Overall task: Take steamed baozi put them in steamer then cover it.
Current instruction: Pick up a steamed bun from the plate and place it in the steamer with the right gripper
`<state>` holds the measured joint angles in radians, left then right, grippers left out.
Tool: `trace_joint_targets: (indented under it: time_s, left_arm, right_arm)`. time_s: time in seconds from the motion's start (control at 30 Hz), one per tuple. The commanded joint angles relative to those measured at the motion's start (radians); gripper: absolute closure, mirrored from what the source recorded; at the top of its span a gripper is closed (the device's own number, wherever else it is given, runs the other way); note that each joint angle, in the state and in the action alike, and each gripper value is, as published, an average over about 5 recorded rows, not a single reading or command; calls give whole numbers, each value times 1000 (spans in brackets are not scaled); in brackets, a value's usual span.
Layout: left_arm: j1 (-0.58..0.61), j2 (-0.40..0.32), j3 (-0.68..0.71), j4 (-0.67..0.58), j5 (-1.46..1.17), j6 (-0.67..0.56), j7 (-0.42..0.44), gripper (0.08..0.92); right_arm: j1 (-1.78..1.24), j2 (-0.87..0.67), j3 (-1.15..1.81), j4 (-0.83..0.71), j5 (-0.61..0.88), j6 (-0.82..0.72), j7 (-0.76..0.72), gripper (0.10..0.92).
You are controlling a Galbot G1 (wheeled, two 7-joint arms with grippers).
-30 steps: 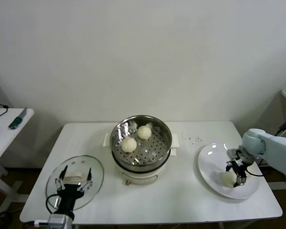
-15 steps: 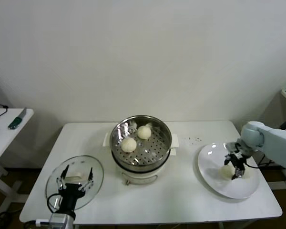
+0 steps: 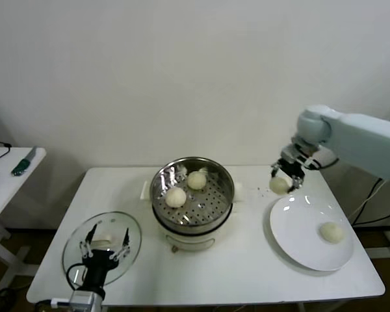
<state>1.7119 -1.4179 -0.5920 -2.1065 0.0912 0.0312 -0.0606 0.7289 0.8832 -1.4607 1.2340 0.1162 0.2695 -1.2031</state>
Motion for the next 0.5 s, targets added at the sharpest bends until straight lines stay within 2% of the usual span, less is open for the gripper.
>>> trace_joint_targets:
  time_s: [0.03, 0.3, 0.5]
  left_arm:
    - [2, 0, 0, 1, 2, 0, 1, 177]
    - [-6, -10, 9, 2, 2, 4, 2, 177]
    - [-29, -6, 8, -7, 6, 15, 0, 177]
  right_arm:
    - [190, 212, -29, 21, 4, 197, -28, 338]
    - [63, 404, 77, 30, -84, 228, -27, 337]
    - [-49, 486, 96, 15, -159, 256, -30, 332]
